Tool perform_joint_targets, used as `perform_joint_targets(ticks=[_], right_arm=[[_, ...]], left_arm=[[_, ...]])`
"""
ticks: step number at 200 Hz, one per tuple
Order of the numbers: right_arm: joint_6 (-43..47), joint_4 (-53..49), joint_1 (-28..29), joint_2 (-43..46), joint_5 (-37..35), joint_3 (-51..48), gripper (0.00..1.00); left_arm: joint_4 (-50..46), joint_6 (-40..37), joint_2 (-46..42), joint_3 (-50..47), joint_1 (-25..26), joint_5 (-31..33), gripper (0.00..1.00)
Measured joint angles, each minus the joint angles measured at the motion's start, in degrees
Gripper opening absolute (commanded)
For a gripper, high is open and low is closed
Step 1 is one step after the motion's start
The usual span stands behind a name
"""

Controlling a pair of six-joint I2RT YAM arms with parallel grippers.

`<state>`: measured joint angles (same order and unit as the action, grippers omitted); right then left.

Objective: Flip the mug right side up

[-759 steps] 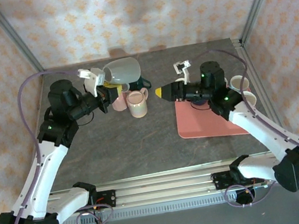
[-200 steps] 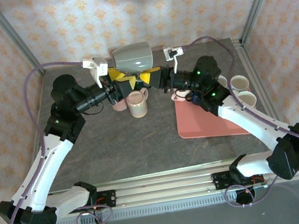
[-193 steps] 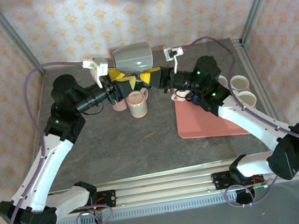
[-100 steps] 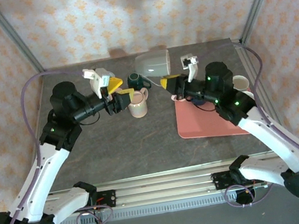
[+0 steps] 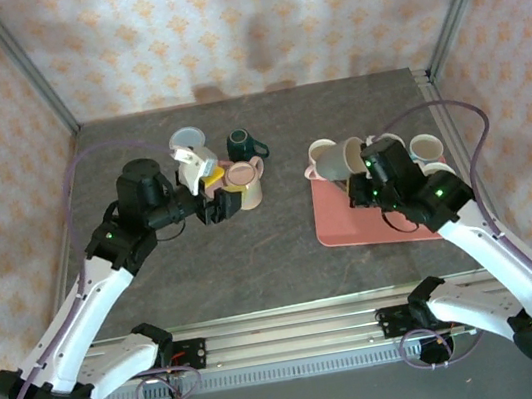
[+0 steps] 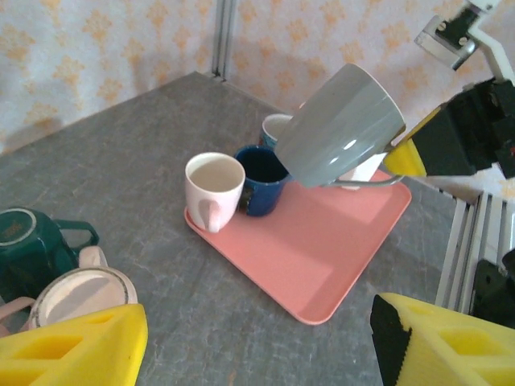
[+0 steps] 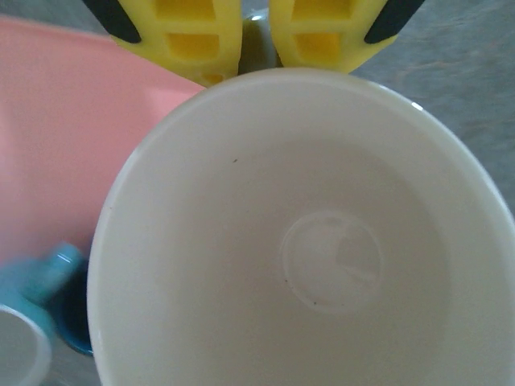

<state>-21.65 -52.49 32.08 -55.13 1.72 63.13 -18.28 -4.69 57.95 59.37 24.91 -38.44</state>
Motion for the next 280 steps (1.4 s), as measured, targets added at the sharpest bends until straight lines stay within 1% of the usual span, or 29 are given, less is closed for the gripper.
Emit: perform_joint_targets(ticks=[25,49,95,125,176,215,248,280], right_arm=[[-4.4,-8.0,0.0,-0.3,-6.3,0.6,0.0],[-7.1,-12.3,0.0,-1.8,-10.6,0.6,0.0],[-9.0,-15.4,-0.1,-7.3,-15.5,0.6,0.0],[-9.2,-15.8,-1.9,-10.3,-17.4,0.2,0.0],[-6.5,-14.6,-7.4,-11.9,-18.0,-4.6,0.0],[-3.3,-11.5,-10.8,-12.5,-16.7,-7.0,0.0],[-2.2,-9.7,-12.8,-16.5,-16.7,-7.0,0.0],[-0.9,-8.4,-14.5,-19.3,-16.4,-7.0,0.0]], left_arm=[[-0.6,-1.7,1.3,-0.3,1.6,0.6,0.76],[-0.9,-3.0,2.4,-0.4,2.1,1.5,0.77],[-1.9,-4.5,2.5,-0.6,2.6,1.6,0.78],[-2.2,-4.9,2.6,-1.0,2.9,1.6,0.78],[-3.4,-6.2,2.9,-2.9,3.6,1.2,0.78],[-5.2,-8.9,5.6,-3.0,4.8,-0.4,0.77],[-6.2,-10.0,7.1,-3.0,5.8,-0.7,0.77],[-6.5,-10.4,7.1,-3.0,5.9,-0.7,0.77]])
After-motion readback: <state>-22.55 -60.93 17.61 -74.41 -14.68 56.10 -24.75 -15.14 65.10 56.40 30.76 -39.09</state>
